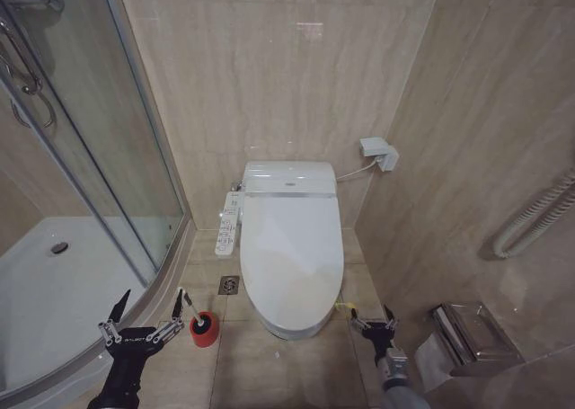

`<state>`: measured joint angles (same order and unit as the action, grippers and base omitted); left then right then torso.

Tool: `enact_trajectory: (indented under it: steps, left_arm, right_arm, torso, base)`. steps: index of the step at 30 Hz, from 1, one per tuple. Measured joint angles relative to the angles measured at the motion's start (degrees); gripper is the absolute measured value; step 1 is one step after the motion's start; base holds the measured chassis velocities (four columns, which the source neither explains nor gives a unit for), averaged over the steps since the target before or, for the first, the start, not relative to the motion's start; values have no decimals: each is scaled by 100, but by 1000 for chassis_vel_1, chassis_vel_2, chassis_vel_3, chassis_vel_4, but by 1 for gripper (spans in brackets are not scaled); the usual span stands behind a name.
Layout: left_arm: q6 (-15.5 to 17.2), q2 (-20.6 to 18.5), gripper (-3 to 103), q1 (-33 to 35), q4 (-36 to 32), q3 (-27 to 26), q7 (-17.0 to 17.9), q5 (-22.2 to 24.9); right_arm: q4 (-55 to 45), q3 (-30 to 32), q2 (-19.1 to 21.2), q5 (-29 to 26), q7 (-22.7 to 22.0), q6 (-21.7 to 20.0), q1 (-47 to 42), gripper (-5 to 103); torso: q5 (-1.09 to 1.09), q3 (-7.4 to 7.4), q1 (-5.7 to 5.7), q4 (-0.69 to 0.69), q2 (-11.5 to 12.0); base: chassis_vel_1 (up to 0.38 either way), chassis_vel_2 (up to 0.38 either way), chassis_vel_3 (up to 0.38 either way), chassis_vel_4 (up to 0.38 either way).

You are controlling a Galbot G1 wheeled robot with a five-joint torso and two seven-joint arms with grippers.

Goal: Open the toilet lid, clean the toilet bowl with a toilet brush, close the toilet lid, and flush.

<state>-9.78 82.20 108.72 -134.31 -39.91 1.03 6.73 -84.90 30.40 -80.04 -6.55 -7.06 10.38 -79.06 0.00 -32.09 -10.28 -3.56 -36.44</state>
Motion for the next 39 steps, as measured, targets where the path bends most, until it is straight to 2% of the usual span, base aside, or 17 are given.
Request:
enact_trajectory:
  steps: [4,5,10,11,18,19,25,26,34,35,39]
  left_arm:
    - [0,0,100,0,0,0,0,0]
    - [0,0,100,0,0,0,0,0]
    - [0,0,100,0,0,0,0,0]
    - [0,0,100,0,0,0,0,0]
    - [0,0,100,0,0,0,0,0]
    - [0,0,100,0,0,0,0,0]
    - [0,0,100,0,0,0,0,0]
    - [0,0,100,0,0,0,0,0]
    - [0,0,100,0,0,0,0,0]
    - [0,0,100,0,0,0,0,0]
    - [0,0,100,0,0,0,0,0]
  right_arm:
    - [4,27,4,-65,93,34,-10,100]
    - [10,40,13,-91,146,44,-15,89]
    - [23,72,58,-172,252,95,-35,89]
    - [30,76,65,-197,279,101,-38,62]
    - [-8,88,94,-287,348,101,-66,62]
    - [-14,93,105,-312,362,101,-69,35]
    - [-17,118,123,-378,384,109,-98,35]
    - [-34,122,126,-392,385,109,-110,8]
    - [-326,130,157,-426,281,127,-223,8]
    - [-456,133,169,-416,263,127,-270,0]
    - [-928,140,246,-385,222,85,-370,0]
  torso:
    - [0,0,0,0,0]
    - [0,0,0,1,0]
    - [0,0,0,0,0]
    - [0,0,0,0,0]
    - [0,0,0,1,0]
    - [0,0,0,1,0]
    - [1,0,0,2,0]
    - [1,0,0,2,0]
    - [0,0,0,-1,0]
    - [0,0,0,-1,0]
    - [0,0,0,-1,0]
  base:
    - [0,0,0,0]
    - [0,0,0,0]
    - [0,0,0,0]
    - [0,0,0,0]
    - [0,0,0,0]
    - [0,0,0,0]
    - [0,0,0,0]
    - [0,0,0,0]
    - [0,0,0,0]
    - [0,0,0,0]
    - [0,0,0,0]
